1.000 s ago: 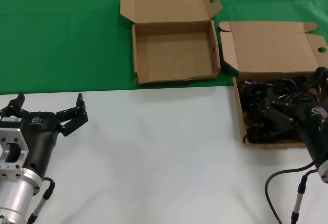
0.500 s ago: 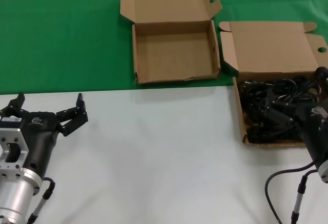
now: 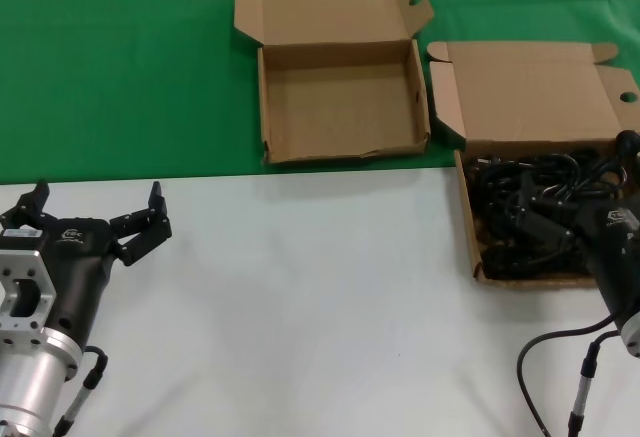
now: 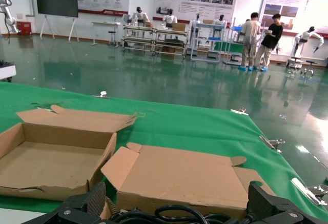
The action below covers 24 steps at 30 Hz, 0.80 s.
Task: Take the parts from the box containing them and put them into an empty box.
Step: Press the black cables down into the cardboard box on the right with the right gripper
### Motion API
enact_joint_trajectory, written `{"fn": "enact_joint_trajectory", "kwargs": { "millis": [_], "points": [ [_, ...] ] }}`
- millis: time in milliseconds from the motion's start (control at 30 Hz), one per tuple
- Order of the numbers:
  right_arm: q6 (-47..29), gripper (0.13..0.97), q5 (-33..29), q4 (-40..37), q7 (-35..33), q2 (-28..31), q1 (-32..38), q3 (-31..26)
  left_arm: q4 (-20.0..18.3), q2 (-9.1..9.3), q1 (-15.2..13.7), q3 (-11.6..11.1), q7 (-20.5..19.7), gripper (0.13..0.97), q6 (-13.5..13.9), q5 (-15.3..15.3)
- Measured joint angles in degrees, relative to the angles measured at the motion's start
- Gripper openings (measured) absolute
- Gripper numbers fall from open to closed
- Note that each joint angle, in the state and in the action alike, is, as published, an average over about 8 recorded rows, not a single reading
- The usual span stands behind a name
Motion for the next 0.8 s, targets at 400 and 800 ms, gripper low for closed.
{"fn": "enact_joint_trajectory", "kwargs": {
  "millis": [400,800],
  "points": [
    [0.00,0.966,0.00,0.00,0.00,0.00,0.00,0.00,0.00,0.00,0.00,0.00,0.00,0.899,0.00,0.00],
    [0.75,0.966,0.21,-0.31,0.15,0.57,0.51,-0.92,0.00,0.00,0.00,0.00,0.00,0.705,0.00,0.00]
  ]
}}
